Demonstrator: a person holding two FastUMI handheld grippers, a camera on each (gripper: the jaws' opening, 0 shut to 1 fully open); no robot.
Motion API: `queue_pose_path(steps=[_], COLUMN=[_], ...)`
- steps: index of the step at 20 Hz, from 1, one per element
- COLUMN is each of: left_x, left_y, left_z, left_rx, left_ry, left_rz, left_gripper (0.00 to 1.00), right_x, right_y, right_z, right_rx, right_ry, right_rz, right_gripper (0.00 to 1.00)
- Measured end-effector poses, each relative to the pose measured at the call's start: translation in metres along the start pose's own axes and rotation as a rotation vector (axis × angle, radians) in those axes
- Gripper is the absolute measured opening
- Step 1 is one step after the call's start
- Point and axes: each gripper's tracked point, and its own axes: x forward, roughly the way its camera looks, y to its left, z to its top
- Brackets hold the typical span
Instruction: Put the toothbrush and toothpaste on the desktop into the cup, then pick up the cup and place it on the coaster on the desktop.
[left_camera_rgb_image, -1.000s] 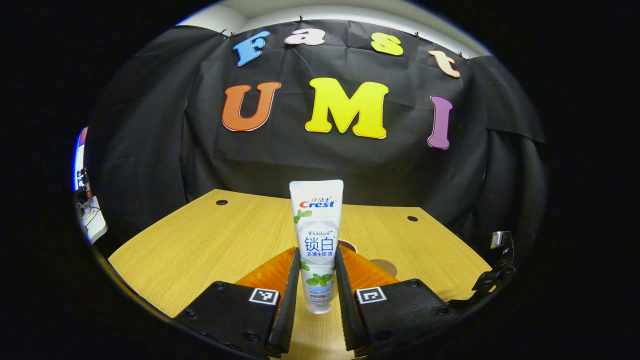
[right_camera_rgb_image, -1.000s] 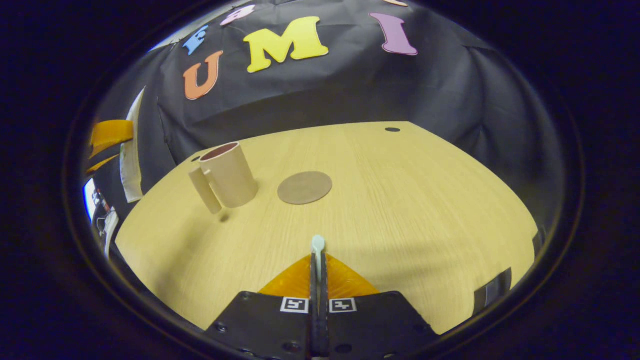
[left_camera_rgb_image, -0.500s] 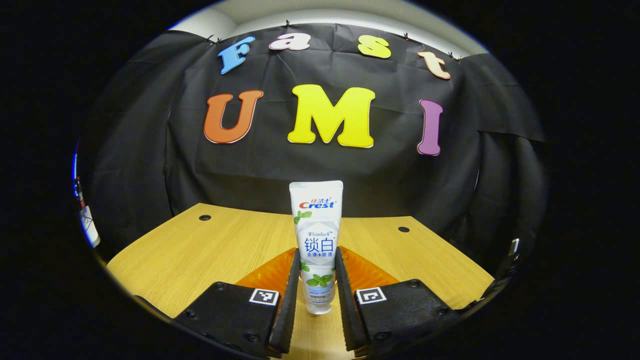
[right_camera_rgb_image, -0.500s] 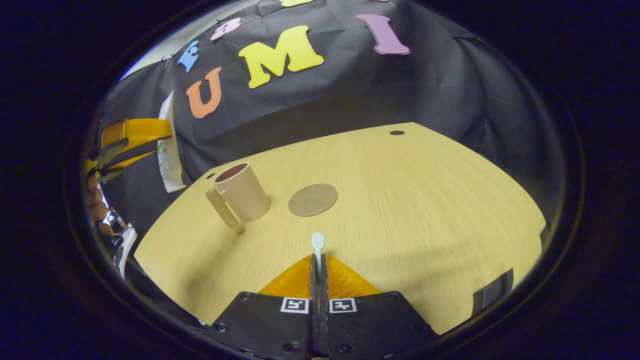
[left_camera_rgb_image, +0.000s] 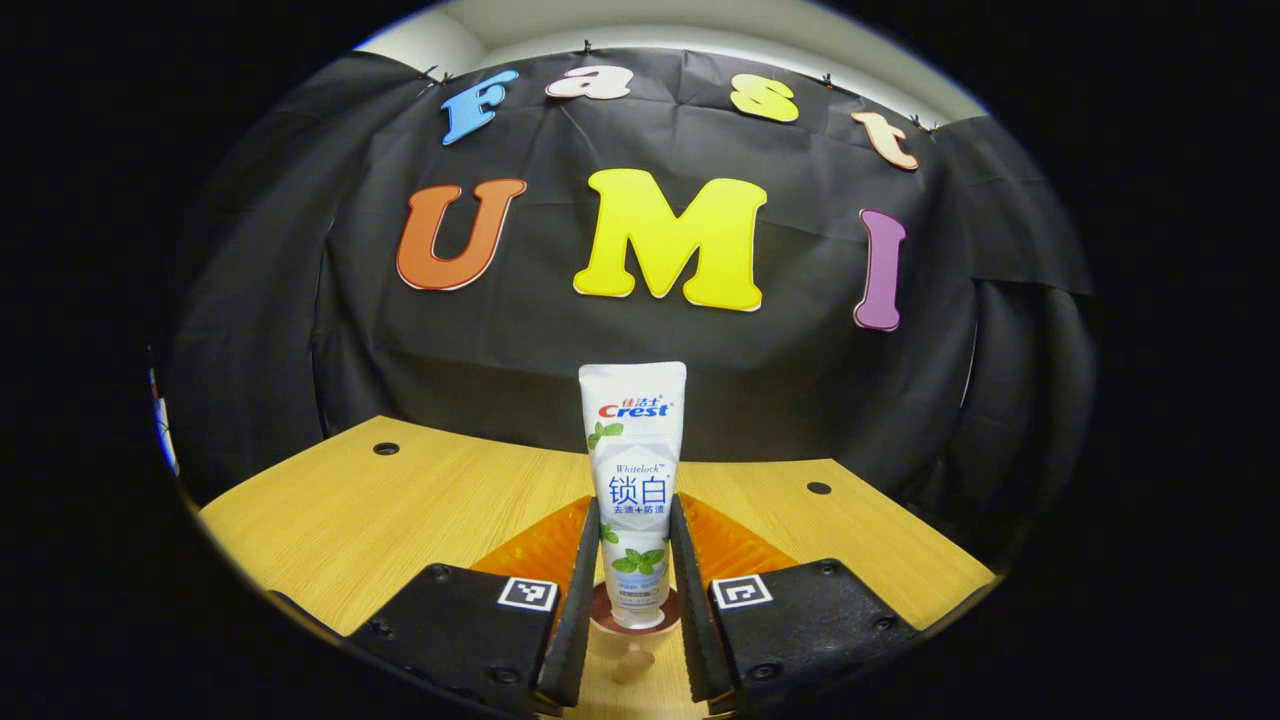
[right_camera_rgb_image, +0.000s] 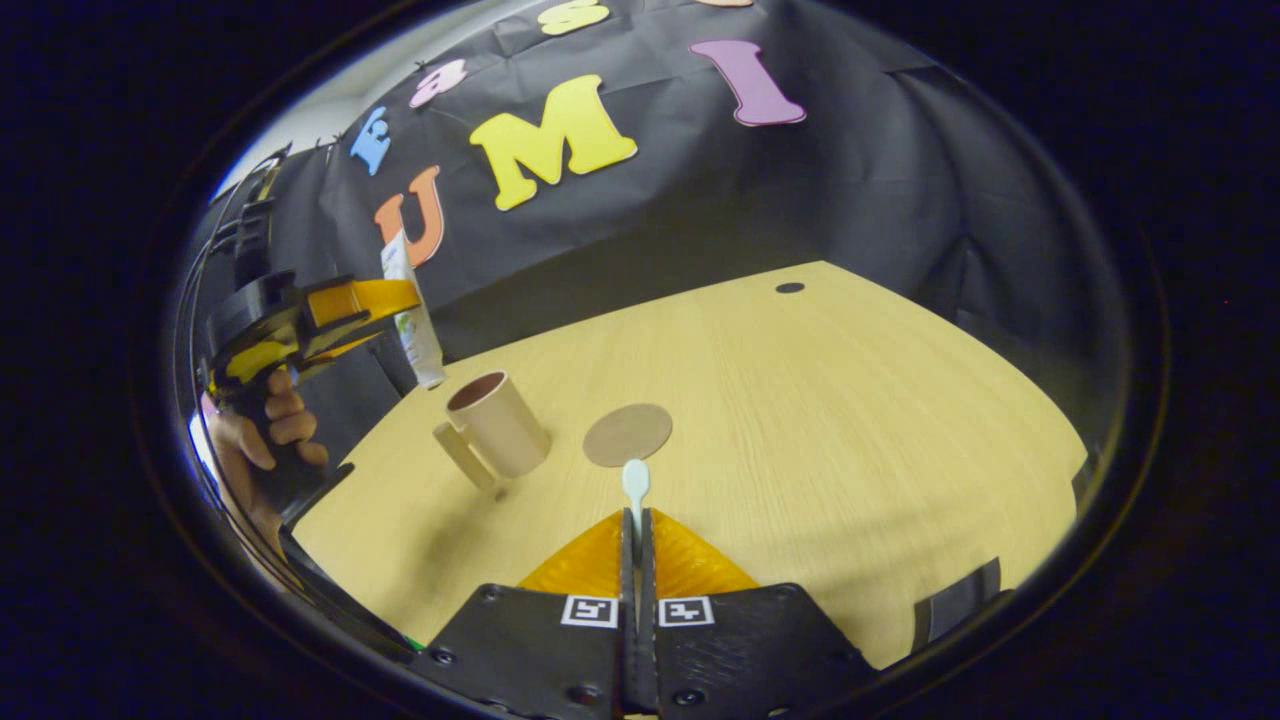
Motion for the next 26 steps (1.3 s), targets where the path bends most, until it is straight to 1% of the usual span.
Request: queue_pose_path(steps=[4, 8, 14, 17, 19, 21, 23, 24, 26], left_x=[0.013, 0.018, 0.023, 0.023, 0.022, 0.023, 0.018, 0.015, 0.01], left_y=[-0.002, 0.002, 0.011, 0.005, 0.007, 0.006, 0.002, 0.0, 0.0], left_z=[-0.012, -0.022, -0.044, -0.044, -0.039, -0.041, -0.049, -0.051, -0.052], left_rx=[-0.006, -0.028, -0.044, -0.039, -0.02, 0.001, -0.014, -0.025, -0.038], left_ry=[0.033, 0.063, 0.141, 0.147, 0.122, 0.126, 0.152, 0.161, 0.165], left_rz=[-0.005, 0.006, 0.026, 0.012, 0.018, 0.026, 0.007, 0.0, -0.009], left_gripper=[0.42, 0.43, 0.45, 0.46, 0.49, 0.55, 0.62, 0.68, 0.74], right_x=[-0.003, -0.008, -0.014, -0.017, -0.019, -0.02, -0.023, -0.025, -0.029], right_y=[0.0, 0.002, 0.005, 0.006, 0.008, 0.013, 0.017, 0.019, 0.025], right_z=[0.006, 0.011, 0.014, 0.017, 0.016, 0.016, 0.016, 0.017, 0.021], right_rx=[-0.005, -0.011, -0.02, -0.023, -0.03, -0.037, -0.051, -0.057, -0.059], right_ry=[-0.011, -0.027, -0.041, -0.05, -0.053, -0.059, -0.069, -0.074, -0.088], right_rz=[0.007, 0.017, 0.029, 0.035, 0.041, 0.052, 0.061, 0.065, 0.074], right_gripper=[0.0, 0.0, 0.0, 0.02, 0.0, 0.0, 0.0, 0.0, 0.0])
